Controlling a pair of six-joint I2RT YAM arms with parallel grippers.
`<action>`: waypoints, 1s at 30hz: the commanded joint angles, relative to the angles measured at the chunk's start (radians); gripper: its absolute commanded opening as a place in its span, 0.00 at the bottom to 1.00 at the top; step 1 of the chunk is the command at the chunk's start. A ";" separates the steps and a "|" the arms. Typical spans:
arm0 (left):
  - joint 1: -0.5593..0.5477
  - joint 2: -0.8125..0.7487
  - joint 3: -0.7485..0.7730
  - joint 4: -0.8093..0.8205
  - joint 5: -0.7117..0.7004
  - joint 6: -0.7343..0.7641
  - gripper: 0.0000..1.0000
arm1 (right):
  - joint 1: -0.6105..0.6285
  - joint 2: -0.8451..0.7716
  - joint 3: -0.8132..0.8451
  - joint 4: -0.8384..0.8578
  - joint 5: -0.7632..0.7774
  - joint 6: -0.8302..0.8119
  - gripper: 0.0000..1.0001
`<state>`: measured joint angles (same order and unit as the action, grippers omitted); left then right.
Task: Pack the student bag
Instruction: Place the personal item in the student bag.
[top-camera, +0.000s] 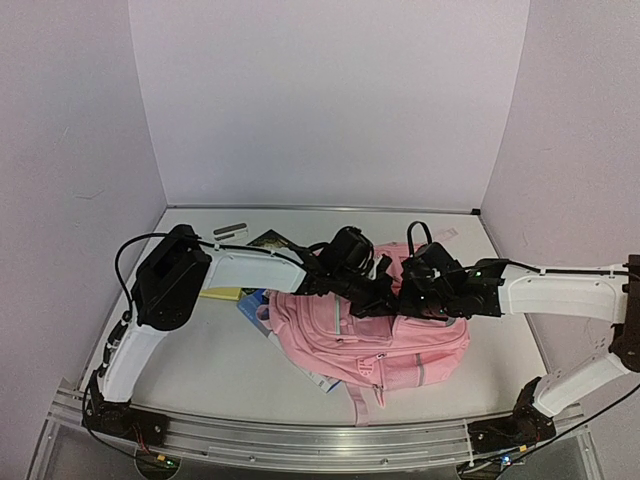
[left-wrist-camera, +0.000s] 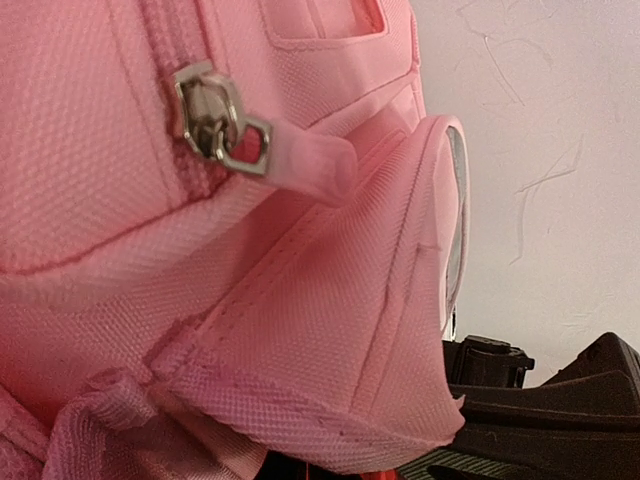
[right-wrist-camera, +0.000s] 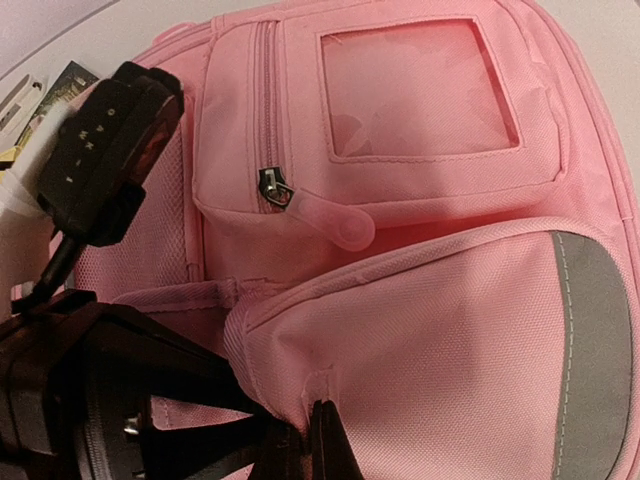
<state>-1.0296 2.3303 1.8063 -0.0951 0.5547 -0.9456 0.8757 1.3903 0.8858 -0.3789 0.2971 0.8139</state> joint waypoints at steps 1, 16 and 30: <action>-0.018 0.013 0.029 0.083 0.026 -0.022 0.00 | 0.010 -0.010 0.019 0.159 -0.029 0.016 0.00; 0.054 -0.372 -0.304 -0.028 -0.136 0.057 0.30 | 0.011 -0.179 0.051 0.068 0.004 -0.046 0.56; 0.132 -0.468 -0.519 0.097 -0.028 -0.029 0.53 | -0.024 -0.088 0.016 0.031 0.011 -0.025 0.49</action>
<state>-0.8920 1.8519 1.3200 -0.0911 0.4548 -0.9282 0.8751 1.2371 0.9333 -0.3383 0.3023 0.7770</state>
